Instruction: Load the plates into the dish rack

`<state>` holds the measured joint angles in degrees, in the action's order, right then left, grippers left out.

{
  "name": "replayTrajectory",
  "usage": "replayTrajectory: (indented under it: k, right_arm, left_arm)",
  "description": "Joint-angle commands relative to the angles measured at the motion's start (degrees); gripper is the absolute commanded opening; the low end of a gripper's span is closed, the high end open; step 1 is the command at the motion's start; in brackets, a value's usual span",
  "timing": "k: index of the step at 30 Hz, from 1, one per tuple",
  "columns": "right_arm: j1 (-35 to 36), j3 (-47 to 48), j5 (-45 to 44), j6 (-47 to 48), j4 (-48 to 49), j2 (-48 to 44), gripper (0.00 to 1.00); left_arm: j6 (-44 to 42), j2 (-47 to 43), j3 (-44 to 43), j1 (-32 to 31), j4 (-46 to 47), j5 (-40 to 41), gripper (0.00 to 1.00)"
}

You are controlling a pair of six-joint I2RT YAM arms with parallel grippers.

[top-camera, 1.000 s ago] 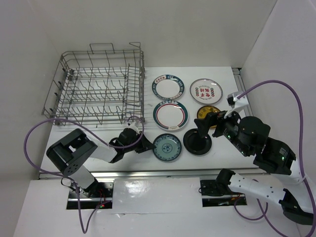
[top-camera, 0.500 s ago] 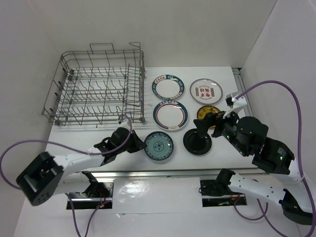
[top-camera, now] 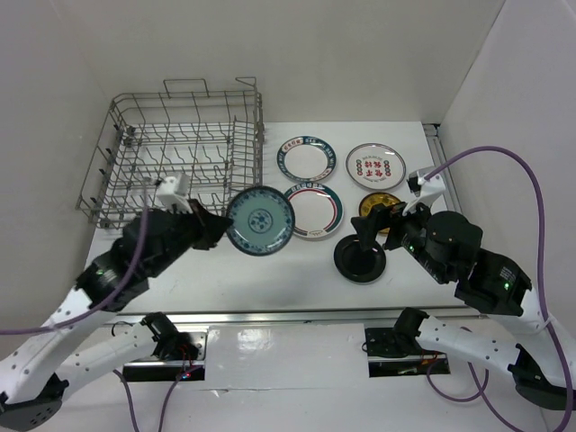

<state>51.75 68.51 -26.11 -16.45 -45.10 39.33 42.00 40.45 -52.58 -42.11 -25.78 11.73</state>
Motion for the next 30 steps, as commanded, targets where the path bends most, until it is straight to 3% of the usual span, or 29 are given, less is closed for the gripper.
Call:
replayTrajectory:
  k: [1, 4, 9, 14, 19, 27, 30]
  right_arm:
    - [-0.24, -0.22, -0.52, 0.36, 2.91, 0.92, 0.99]
    - [-0.24, 0.31, -1.05, 0.89, 3.44, 1.45, 0.99]
    - [-0.24, -0.83, 0.26, 1.42, 5.46, 1.45, 0.99]
    - [-0.24, -2.33, 3.16, 1.42, 7.22, 1.97, 0.99]
    - [-0.24, -5.66, 6.94, 0.37, 9.15, 2.50, 0.99]
    - [-0.24, -8.57, 8.79, 0.36, 10.38, 3.03, 0.99]
    - [-0.24, -8.57, 8.27, 0.36, 10.99, 3.55, 0.99]
  left_arm:
    - [-4.12, -1.42, -11.73, -0.08, -14.69, 9.70, 0.00]
    - [-4.12, 2.08, -23.93, -0.08, -23.05, 19.10, 0.00]
    - [-0.80, 12.53, -34.66, -0.08, -34.99, 36.05, 0.00]
    - [2.30, 25.09, -40.84, 0.62, -38.91, 44.95, 0.00]
    - [-0.76, 34.24, -49.44, 9.40, -38.04, 44.71, 0.00]
    - [-10.27, 34.70, -45.69, 27.23, -23.89, 30.39, 0.00]
    - [-13.16, 34.78, -43.23, 28.39, -20.11, 29.68, 0.00]
